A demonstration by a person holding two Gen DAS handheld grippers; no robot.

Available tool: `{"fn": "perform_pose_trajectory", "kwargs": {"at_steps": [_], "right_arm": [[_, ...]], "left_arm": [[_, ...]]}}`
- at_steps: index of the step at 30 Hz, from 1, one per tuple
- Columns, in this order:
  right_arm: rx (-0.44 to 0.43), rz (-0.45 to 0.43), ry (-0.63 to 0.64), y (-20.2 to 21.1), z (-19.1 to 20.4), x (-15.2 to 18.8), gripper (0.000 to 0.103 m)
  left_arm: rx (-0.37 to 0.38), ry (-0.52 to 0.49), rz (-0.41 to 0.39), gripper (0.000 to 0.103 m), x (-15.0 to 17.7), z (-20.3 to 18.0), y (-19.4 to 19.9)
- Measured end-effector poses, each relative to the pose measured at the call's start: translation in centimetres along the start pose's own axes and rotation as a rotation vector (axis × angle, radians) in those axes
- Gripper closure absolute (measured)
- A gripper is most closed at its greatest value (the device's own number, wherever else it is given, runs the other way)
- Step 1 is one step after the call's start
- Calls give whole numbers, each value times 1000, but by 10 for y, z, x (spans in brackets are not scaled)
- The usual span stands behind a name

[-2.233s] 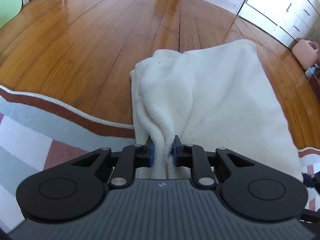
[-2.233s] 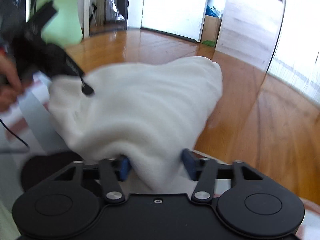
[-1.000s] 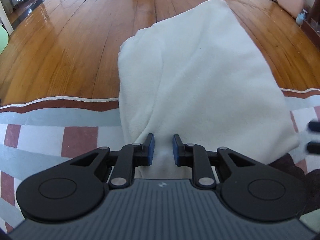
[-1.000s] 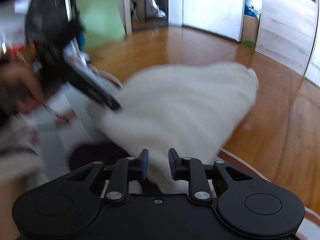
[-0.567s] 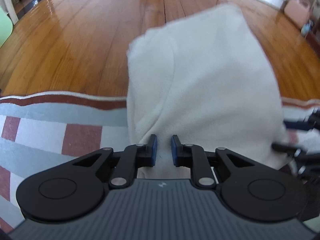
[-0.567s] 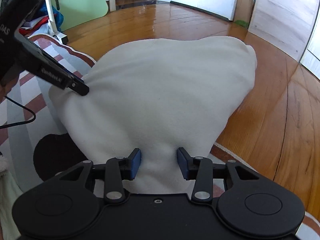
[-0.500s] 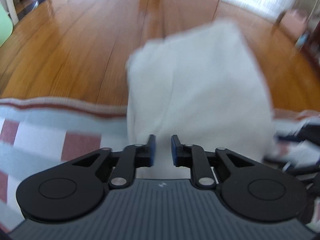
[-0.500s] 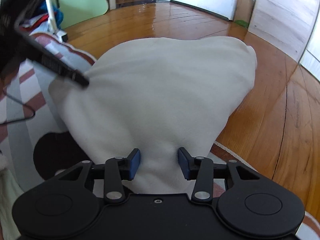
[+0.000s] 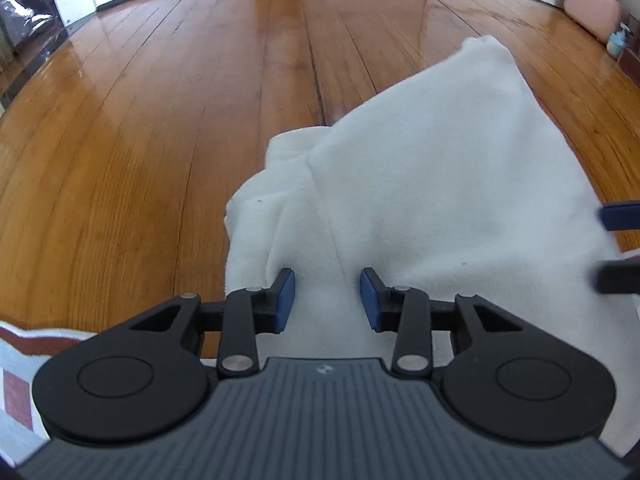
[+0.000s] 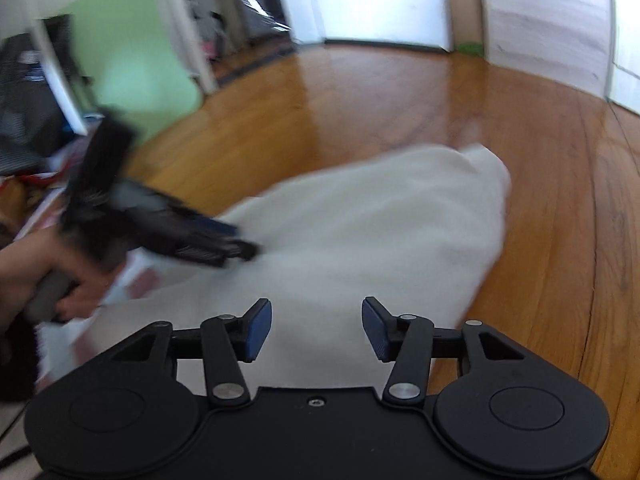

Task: Fold clothes

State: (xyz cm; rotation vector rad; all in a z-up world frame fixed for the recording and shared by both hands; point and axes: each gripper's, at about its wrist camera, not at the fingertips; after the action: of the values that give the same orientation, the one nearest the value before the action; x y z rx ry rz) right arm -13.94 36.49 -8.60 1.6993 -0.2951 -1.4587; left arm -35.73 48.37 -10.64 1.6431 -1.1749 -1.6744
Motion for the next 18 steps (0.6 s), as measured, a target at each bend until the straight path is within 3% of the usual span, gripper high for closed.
{"fn": "perform_pose_trajectory", "kwargs": {"at_steps": [5,10,12,18], "right_arm": [[45,31,95,-22,-4,10,42],[43,37,43,-16,-3,5,42],[0,34,36,-5,3,3,41],[42,135,252,-14,44,15,39]], "left_arm": [[-44,-46,-20,66,2,-5,-4],[-18,-2,-19,65,-4,12,-3],[-14,8,-22,65,-3,13,0],[-13,29,-35,65,-5,17,-3]]}}
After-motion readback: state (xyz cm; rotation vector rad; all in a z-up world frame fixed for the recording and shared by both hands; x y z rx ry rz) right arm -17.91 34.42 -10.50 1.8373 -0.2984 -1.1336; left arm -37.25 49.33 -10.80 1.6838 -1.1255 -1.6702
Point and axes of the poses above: each gripper's, at about its wrist camera, not at the fingertips, and y roughly against the way its jaws point, z to its left, x to its underside, and after that the axes turned 14 degrees about y, right-handed
